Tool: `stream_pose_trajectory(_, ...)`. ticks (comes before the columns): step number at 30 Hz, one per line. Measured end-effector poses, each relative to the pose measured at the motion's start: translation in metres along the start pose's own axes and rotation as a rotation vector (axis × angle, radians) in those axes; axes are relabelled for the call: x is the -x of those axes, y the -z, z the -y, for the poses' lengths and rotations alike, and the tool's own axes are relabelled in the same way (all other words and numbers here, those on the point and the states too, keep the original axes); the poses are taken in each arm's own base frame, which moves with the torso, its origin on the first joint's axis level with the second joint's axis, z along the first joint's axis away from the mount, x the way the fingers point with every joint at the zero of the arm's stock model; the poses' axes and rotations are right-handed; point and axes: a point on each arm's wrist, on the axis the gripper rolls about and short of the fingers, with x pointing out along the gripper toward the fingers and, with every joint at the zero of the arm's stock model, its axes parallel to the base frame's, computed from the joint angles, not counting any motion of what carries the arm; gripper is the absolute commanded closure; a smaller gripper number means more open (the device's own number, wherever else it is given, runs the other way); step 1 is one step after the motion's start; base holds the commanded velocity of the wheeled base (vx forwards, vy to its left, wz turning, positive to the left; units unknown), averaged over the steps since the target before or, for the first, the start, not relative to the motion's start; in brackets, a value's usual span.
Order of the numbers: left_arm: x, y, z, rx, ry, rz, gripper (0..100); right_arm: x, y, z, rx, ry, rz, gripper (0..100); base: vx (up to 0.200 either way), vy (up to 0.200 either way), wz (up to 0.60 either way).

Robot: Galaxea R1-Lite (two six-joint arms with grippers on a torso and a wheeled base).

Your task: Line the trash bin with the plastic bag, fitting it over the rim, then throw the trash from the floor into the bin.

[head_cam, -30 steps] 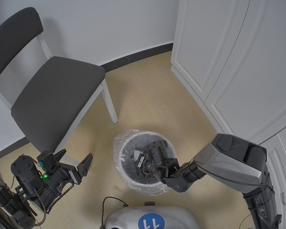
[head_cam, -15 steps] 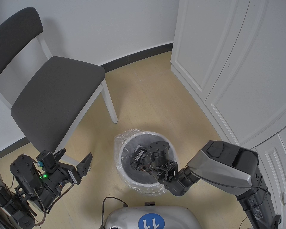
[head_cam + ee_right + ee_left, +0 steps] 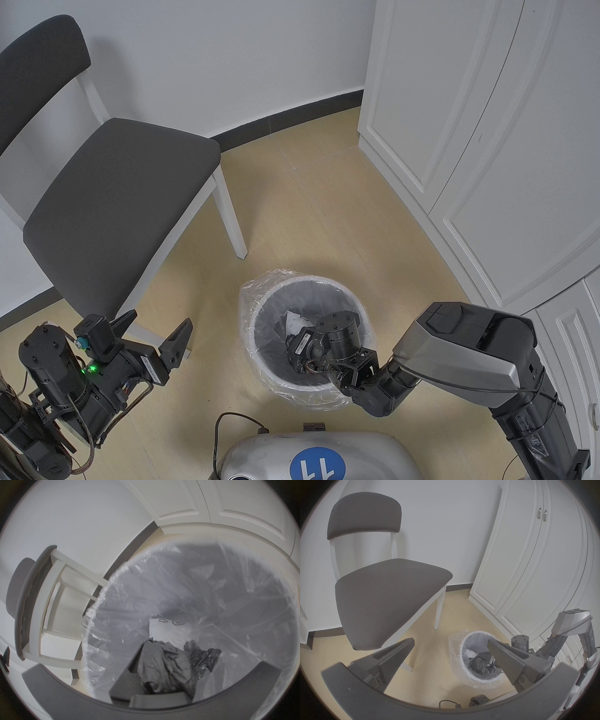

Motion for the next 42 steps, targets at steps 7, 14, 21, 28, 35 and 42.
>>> stream_pose_trajectory(7,0.0,0.0,0.0,0.002,0.0,0.002,0,0.002,0.008,0.012,0.054,0.068,-0.062,100,0.0,0.0,0.0)
stream_pose_trajectory(14,0.0,0.0,0.0,0.002,-0.001,0.0,0,0.0,0.003,0.009,0.023,0.065,-0.048,100,0.0,0.0,0.0)
stream_pose_trajectory(21,-0.001,0.001,0.0,0.0,-0.004,-0.006,0,-0.003,-0.008,-0.004,-0.053,-0.032,0.048,100,0.0,0.0,0.0)
stream_pose_trajectory(28,-0.001,0.001,0.0,-0.001,-0.002,-0.008,0,-0.017,-0.013,-0.013,-0.062,-0.078,0.092,100,0.0,0.0,0.0)
stream_pose_trajectory(35,0.0,-0.001,0.0,0.001,0.001,0.002,0,-0.039,-0.023,-0.011,-0.074,-0.101,0.163,100,0.0,0.0,0.0)
stream_pose_trajectory(42,0.001,-0.001,0.0,0.0,0.001,0.006,0,-0.043,-0.014,-0.001,-0.063,-0.065,0.158,100,0.0,0.0,0.0)
